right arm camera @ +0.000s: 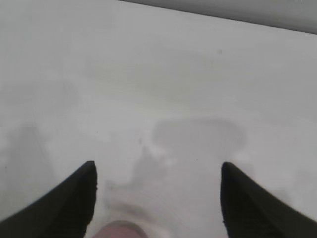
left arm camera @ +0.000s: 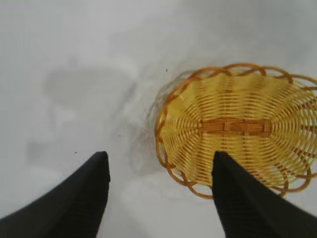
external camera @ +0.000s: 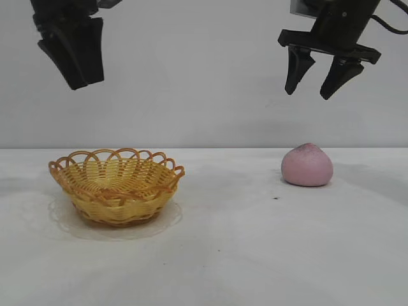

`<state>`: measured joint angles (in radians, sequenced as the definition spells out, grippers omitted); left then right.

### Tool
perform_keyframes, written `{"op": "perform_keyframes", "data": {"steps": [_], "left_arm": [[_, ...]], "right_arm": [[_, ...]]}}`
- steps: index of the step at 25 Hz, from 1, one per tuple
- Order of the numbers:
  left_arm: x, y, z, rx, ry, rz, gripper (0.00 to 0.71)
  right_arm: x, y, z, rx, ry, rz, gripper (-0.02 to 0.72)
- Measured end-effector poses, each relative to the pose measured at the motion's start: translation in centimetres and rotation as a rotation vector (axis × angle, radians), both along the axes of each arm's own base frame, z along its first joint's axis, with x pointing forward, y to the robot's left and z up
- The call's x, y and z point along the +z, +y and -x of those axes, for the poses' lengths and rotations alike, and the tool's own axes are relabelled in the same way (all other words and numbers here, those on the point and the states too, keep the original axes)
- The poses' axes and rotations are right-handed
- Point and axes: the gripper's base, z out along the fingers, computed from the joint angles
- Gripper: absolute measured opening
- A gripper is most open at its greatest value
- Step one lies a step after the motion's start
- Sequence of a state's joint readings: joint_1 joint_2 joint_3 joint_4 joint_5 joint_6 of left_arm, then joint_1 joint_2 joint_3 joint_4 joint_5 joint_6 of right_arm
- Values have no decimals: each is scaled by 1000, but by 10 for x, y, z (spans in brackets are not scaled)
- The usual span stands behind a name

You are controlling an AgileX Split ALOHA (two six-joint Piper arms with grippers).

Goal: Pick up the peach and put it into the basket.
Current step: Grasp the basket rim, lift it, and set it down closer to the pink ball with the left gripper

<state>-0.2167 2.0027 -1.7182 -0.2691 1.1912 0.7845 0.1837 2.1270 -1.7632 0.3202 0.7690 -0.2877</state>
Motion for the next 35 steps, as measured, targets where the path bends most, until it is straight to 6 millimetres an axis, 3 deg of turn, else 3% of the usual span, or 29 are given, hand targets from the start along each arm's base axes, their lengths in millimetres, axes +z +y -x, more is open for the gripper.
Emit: {"op": "perform_keyframes", "data": {"steps": [4,11,20,35], "left_arm": [[-4,0,0,-53,4,-10,424],[-40,-3,-12,-69,77,-33,406],[-62,-29,-19,-162,77,-105,406],[-95,-33,-33,-170,100,-136,406]], "right_arm": [[0,0,0,1,4,0,440],[0,0,1,5,9,3,440],[-1,0,1,5,9,5,440],[-1,-1,1,11,9,16,440]]}}
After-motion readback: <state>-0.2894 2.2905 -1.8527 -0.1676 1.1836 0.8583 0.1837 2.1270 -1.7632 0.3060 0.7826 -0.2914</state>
